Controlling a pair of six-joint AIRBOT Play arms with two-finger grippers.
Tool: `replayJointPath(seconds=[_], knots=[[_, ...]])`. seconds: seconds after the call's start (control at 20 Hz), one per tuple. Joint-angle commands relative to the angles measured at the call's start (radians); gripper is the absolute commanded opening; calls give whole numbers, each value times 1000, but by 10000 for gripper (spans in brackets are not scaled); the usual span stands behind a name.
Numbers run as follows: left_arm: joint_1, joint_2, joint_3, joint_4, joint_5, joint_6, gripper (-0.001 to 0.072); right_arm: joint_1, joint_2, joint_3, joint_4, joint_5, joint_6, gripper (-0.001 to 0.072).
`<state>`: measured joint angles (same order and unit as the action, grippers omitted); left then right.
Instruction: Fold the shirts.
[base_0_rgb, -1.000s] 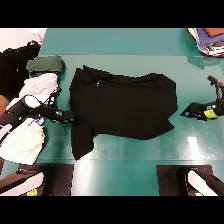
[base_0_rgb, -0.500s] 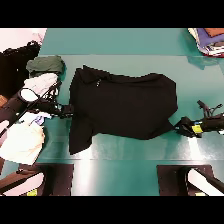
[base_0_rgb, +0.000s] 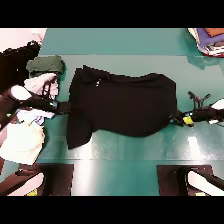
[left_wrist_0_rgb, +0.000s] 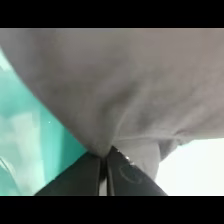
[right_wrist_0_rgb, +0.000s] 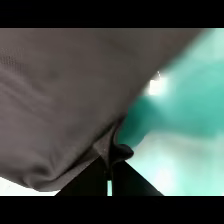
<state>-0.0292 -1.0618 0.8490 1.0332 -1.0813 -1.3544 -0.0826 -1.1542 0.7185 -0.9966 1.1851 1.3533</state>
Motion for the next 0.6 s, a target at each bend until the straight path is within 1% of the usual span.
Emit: replayJointPath(seconds=[0.0,0.1,0.2,0.4,0.55], knots=[[1,151,158,105,-89,-32,27,18,116,137,-5,31,0,13],[1,236,348,142,-118,-34,28,18,216,317,-5,31,0,13],[1,287,562,142,-114,-34,28,18,288,520,-10,8,0,13],[1,296,976,142,-121,-43,27,18,375,902,-93,0,5,13],[1,296,1190,142,-105,-78,27,18,416,1089,-195,40,43,13]])
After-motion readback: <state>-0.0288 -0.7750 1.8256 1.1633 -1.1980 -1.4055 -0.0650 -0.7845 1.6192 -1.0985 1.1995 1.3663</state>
